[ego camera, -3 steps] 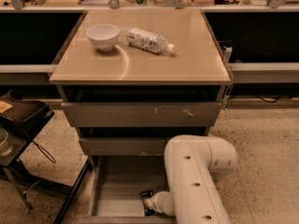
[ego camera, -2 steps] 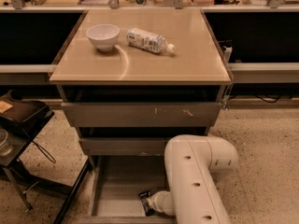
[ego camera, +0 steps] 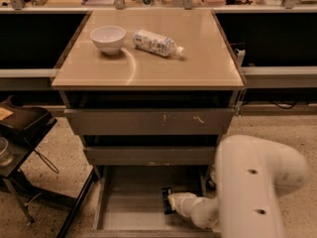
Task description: Pick rxbar blueberry from bottom drawer and place on counter
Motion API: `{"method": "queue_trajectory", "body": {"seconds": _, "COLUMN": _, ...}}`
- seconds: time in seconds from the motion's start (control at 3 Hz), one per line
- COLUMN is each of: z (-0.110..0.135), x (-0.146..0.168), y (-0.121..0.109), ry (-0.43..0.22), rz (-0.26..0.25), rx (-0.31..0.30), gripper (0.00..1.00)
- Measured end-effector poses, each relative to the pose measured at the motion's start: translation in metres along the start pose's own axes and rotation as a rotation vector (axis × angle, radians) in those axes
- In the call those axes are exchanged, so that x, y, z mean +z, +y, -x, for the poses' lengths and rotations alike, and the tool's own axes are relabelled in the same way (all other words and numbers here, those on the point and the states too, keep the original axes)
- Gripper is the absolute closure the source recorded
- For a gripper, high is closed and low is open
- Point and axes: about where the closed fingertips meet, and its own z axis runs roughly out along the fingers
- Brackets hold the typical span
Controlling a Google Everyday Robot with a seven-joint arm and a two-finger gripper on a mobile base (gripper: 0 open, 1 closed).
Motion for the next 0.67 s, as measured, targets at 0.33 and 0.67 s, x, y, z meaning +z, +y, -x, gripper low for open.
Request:
{"method": "queue_trajectory", "body": {"seconds": 0.33, "z": 0.058, "x": -0.087, "y": -0.026, "ry": -0.158, "rz": -0.018, "rx": 0.02, "gripper": 1.0}}
{"method": "queue_trajectory", "body": {"seconds": 0.67, "z": 0.11, "x": -0.18, "y": -0.061, "ry": -0.282, "rz": -0.075, "rx": 0.011, "gripper": 1.0}}
